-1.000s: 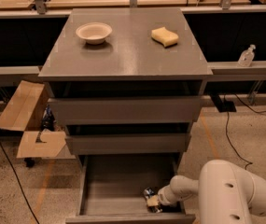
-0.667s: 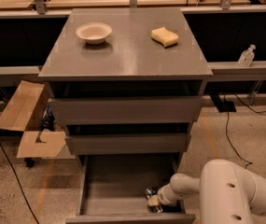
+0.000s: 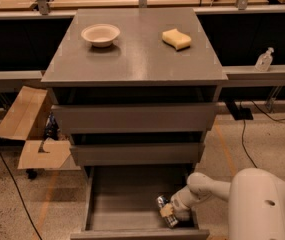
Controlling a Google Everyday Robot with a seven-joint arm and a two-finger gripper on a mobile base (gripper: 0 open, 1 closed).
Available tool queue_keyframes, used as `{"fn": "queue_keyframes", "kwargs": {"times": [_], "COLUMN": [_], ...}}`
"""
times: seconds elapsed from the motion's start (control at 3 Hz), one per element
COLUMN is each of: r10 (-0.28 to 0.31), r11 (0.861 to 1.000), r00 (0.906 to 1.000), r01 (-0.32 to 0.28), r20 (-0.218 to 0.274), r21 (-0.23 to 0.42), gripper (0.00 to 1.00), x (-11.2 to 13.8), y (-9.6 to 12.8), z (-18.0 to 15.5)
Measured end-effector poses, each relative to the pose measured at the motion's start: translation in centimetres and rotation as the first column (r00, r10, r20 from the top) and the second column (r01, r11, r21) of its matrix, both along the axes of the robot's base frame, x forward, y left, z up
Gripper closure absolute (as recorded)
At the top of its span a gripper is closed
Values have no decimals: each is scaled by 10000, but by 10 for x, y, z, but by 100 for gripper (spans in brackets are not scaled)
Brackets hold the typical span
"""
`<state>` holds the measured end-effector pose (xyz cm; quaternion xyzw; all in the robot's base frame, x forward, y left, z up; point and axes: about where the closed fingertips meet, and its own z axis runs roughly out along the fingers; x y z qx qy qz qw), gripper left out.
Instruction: Pick redbull can from bottom drawer and place on counter
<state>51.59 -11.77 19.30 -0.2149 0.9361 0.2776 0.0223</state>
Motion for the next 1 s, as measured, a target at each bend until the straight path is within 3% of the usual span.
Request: {"fn": "queue_keyframes", "kwargs": {"times": [0.33,0.67,1.0], "r10": [916,1412,1496], "r11": [9948,9888,9887], "r00": [9944,9850,9802], "r01": [-890,-1354,-1468], "r20": [-522,-995,-1296], "r21": [504,628,307], "gripper": [100,100,100], "x": [-13,-31,-41], "y": [-2,-15,-43], "z": [60,118,204]}}
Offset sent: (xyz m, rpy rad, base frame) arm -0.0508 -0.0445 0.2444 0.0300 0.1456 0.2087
